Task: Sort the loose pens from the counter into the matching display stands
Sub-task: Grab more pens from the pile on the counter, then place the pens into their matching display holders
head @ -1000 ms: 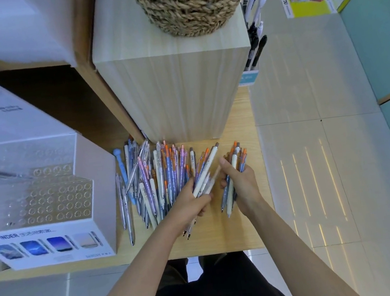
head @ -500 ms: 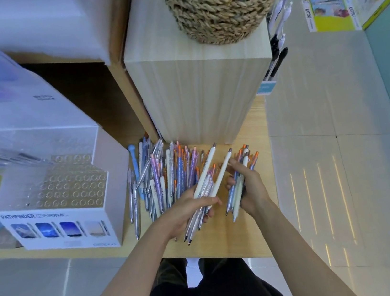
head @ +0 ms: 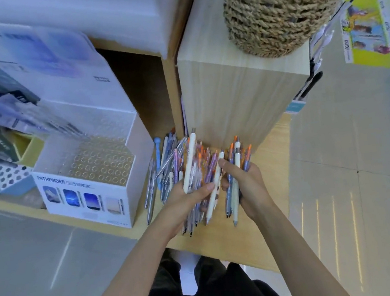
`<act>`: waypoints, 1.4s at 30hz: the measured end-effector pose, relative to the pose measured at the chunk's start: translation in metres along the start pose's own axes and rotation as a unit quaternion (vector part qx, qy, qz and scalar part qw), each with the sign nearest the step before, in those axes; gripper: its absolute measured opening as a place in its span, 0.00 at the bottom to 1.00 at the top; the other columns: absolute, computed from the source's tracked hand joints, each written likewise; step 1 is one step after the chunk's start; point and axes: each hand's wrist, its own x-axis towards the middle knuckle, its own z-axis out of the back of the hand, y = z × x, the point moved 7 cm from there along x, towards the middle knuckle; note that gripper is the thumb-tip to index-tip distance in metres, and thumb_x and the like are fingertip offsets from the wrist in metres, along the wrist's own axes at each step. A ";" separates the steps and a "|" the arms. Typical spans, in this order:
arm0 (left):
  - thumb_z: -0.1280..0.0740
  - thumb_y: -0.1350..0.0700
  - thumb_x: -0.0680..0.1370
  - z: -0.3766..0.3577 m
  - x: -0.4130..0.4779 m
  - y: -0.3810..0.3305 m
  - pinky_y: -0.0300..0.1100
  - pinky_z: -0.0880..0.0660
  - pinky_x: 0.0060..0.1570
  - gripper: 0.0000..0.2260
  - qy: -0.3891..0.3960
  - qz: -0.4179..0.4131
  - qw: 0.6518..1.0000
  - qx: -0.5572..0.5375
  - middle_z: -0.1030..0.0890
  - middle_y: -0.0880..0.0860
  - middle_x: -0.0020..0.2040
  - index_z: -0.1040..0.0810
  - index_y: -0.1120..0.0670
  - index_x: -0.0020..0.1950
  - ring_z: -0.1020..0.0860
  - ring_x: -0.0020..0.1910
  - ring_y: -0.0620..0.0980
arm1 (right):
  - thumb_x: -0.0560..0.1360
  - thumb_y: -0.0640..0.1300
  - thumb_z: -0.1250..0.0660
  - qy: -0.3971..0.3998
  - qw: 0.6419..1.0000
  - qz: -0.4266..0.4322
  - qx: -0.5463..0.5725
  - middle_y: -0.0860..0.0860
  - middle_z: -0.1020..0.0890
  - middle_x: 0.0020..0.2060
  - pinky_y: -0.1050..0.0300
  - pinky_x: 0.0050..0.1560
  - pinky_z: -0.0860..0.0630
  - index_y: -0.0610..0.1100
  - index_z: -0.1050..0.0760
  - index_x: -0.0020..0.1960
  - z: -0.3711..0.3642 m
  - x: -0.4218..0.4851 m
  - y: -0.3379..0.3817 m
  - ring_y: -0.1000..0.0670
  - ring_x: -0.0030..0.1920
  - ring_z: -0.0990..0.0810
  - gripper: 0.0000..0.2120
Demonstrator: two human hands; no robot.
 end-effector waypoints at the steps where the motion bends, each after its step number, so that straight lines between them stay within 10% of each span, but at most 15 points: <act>1: 0.26 0.51 0.69 0.003 -0.005 -0.006 0.36 0.23 0.34 0.17 -0.007 -0.014 1.000 -0.007 0.14 0.50 0.44 0.20 0.55 0.55 0.17 0.42 0.47 | 0.74 0.42 0.29 0.005 1.000 0.011 -0.011 0.49 0.23 0.28 0.57 0.30 0.26 0.47 0.23 0.37 -0.008 -0.002 0.005 0.51 0.27 0.25 0.07; 9: 0.22 0.50 0.67 0.053 -0.061 -0.035 0.40 0.21 0.51 0.14 -0.060 -0.094 0.993 -0.047 0.15 0.50 0.50 0.17 0.44 0.51 0.17 0.51 0.48 | 0.74 0.43 0.28 0.078 0.996 0.032 -0.021 0.49 0.21 0.31 0.56 0.33 0.24 0.45 0.22 0.44 -0.086 -0.032 0.020 0.51 0.29 0.23 0.03; 20: 0.27 0.53 0.65 0.185 -0.155 -0.025 0.34 0.23 0.35 0.04 -0.117 -0.104 0.979 -0.134 0.15 0.52 0.37 0.14 0.47 0.39 0.16 0.37 0.48 | 0.71 0.43 0.26 0.158 0.987 -0.024 0.016 0.41 0.26 0.33 0.55 0.29 0.26 0.40 0.26 0.47 -0.233 -0.086 -0.030 0.48 0.23 0.30 0.12; 25: 0.26 0.55 0.64 0.257 -0.194 -0.024 0.38 0.22 0.35 0.20 -0.121 -0.102 0.970 -0.186 0.16 0.61 0.43 0.18 0.63 0.52 0.17 0.36 0.51 | 0.68 0.44 0.25 0.242 0.961 -0.067 0.115 0.46 0.25 0.27 0.57 0.26 0.29 0.38 0.21 0.46 -0.320 -0.109 -0.061 0.50 0.22 0.30 0.12; 42: 0.22 0.53 0.62 0.459 -0.250 -0.046 0.36 0.31 0.24 0.11 -0.169 -0.139 0.949 -0.228 0.20 0.57 0.32 0.20 0.57 0.37 0.29 0.23 0.47 | 0.66 0.44 0.26 0.225 0.974 -0.003 0.016 0.46 0.25 0.33 0.59 0.27 0.29 0.43 0.23 0.41 -0.527 -0.108 -0.092 0.51 0.24 0.30 0.08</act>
